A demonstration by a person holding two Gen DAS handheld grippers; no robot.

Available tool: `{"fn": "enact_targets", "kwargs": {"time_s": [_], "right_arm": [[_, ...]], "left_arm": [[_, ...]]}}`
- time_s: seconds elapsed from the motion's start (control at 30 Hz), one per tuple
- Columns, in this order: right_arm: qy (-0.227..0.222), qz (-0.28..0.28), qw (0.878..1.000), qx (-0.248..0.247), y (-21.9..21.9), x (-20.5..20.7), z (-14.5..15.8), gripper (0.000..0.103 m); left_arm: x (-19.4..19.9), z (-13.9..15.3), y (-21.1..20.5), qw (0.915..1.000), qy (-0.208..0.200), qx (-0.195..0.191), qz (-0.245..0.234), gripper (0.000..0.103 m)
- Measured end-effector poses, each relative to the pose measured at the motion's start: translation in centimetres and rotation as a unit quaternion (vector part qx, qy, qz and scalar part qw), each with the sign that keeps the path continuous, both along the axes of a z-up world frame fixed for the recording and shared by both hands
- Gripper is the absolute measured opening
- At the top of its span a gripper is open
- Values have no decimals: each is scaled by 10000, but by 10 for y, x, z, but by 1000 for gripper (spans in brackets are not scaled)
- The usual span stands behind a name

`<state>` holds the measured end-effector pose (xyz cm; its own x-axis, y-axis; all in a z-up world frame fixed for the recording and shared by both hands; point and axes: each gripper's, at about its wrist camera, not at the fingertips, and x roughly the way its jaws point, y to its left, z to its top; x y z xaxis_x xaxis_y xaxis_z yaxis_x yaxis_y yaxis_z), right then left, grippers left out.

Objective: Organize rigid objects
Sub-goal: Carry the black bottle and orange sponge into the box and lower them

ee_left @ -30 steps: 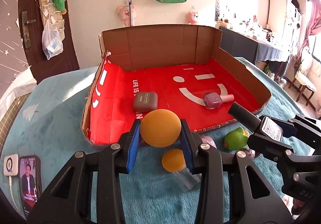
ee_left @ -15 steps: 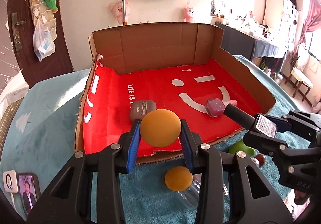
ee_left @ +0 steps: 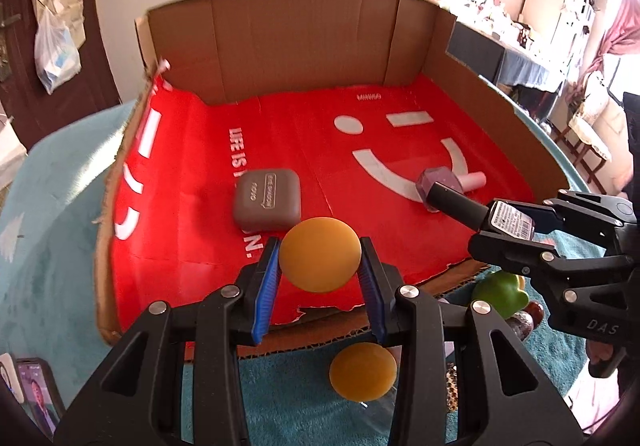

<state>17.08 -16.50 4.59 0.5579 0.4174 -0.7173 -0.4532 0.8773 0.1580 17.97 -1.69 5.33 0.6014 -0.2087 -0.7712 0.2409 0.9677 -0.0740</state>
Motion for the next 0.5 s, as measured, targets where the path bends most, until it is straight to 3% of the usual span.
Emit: {"fn": "enact_targets", "kwargs": {"time_s": [0.5], "right_arm": [[520,47,9985,-171,3,33,-21,38]], "left_arm": [[31,-25,4,9987,506,14,87,36]]}}
